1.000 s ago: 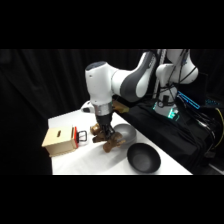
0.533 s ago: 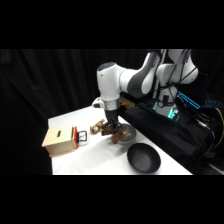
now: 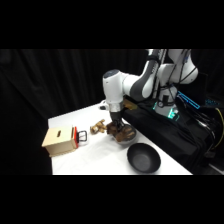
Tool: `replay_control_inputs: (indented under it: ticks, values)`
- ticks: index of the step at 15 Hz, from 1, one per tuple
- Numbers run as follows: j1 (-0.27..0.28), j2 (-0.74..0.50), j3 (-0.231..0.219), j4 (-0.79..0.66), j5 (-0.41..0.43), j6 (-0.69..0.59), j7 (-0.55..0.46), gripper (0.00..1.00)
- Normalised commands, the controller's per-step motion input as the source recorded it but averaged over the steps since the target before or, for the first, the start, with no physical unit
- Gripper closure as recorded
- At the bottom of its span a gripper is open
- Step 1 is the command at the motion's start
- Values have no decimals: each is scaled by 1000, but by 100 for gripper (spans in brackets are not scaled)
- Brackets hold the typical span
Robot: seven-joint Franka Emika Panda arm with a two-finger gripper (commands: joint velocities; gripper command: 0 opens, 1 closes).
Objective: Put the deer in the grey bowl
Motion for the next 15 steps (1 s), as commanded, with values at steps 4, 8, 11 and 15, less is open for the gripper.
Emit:
replay_control_inputs:
  ticks: [4, 8, 11, 15]
  values:
    - [-20, -71, 26, -117, 54, 127, -53, 40]
    - [-5, -106, 28, -104, 35, 86, -39, 8]
    - [12, -280, 6, -164, -38, 3, 16, 0]
    - [23, -525, -20, -247, -121, -104, 96, 0]
